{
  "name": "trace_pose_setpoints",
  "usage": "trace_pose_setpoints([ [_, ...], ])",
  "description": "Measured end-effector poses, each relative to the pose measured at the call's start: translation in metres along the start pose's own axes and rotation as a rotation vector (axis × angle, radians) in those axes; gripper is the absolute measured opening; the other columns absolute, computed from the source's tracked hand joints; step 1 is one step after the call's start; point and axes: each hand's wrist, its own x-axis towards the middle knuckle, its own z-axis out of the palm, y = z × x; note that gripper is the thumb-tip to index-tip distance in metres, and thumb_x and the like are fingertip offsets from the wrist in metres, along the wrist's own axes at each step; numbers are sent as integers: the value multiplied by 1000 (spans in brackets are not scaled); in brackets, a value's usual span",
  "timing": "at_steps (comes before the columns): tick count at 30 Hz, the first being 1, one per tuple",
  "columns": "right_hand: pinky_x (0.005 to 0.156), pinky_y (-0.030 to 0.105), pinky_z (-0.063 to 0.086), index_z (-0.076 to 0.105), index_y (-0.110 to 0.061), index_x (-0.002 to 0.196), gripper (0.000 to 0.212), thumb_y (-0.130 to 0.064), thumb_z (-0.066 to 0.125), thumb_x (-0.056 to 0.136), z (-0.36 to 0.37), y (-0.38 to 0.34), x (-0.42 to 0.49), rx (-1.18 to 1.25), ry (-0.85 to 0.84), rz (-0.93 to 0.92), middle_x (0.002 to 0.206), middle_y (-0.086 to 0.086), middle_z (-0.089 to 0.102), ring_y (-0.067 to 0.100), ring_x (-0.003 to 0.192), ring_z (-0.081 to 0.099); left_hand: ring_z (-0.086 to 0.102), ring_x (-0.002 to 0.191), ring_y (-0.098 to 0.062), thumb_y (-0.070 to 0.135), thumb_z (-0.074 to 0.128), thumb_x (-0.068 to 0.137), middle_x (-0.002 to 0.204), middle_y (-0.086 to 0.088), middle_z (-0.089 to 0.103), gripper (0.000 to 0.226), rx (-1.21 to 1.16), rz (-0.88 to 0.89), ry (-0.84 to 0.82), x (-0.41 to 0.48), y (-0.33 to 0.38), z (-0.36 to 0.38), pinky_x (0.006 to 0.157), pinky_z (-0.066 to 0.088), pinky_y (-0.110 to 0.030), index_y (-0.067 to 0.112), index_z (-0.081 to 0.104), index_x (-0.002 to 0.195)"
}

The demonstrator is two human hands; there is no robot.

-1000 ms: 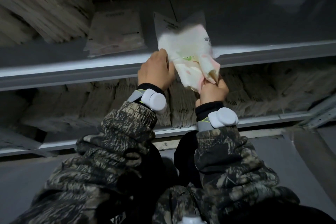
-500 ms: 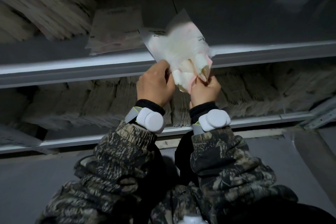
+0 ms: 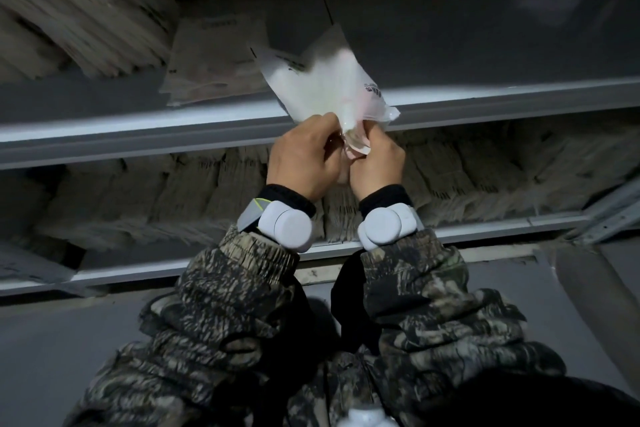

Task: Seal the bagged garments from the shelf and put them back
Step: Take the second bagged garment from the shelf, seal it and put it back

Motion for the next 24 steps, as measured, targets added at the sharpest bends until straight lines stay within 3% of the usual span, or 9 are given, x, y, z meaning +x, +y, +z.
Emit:
trace_pose_setpoints([
  [4,84,26,44,63,-2,103,22,0,56,82,-5,-6,6,-51,-19,67,108,19,67,31,102,62,50,62,-30,28,48,80,68,-3,53,16,-5,5,4,-7,-3,-3,54,45,-41,12,49,76],
  [7,87,26,47,60,-1,106,22,-8,58,85,-2,-7,8,49,-34,233,113,19,65,32,106,60,50,62,-31,24,51,81,69,-2,53,13,7,3,17,-12,-1,-5,53,45,-42,13,48,76],
  [11,52,0,43,60,-4,106,25,4,53,83,-1,-12,7,442,-8,379,101,8,66,21,86,59,51,63,-30,21,55,84,73,-4,55,12,49,-70,48,-14,-5,0,54,45,-40,13,48,78],
  [12,54,4,49,60,-6,101,27,9,52,81,-1,-14,8,548,7,411,93,4,67,19,80,60,51,63,-31,22,54,85,74,-4,55,13,66,-88,51,-14,-5,1,54,44,-40,13,48,79],
  [14,73,29,61,61,-16,90,33,10,51,73,1,-13,10,671,37,457,84,-2,67,21,79,65,50,63,-31,24,54,87,75,-5,54,15,90,-116,52,-14,-4,3,53,42,-37,12,48,79],
  [16,80,44,59,62,-23,86,39,6,47,64,3,-13,9,693,48,462,84,-2,69,25,85,68,49,64,-29,23,54,88,74,-6,54,16,93,-123,48,-15,-4,5,53,39,-36,12,48,79],
  [18,68,35,60,62,-19,92,43,8,44,64,5,-11,8,735,55,466,80,-2,68,21,75,66,46,64,-28,22,52,87,73,-5,53,16,84,-94,34,-17,-4,6,53,40,-36,12,47,77],
  [20,48,21,49,58,-11,96,39,10,45,65,6,-13,6,760,75,444,71,-1,60,14,58,55,45,65,-27,24,48,86,71,-3,50,15,76,-35,5,-18,-2,5,53,39,-36,14,44,75],
  [24,41,12,38,53,-2,93,29,18,39,78,7,-13,7,752,147,445,59,-6,48,-2,41,42,46,67,-28,23,48,84,69,-4,49,16,49,55,-26,-23,0,4,54,39,-37,12,44,73],
])
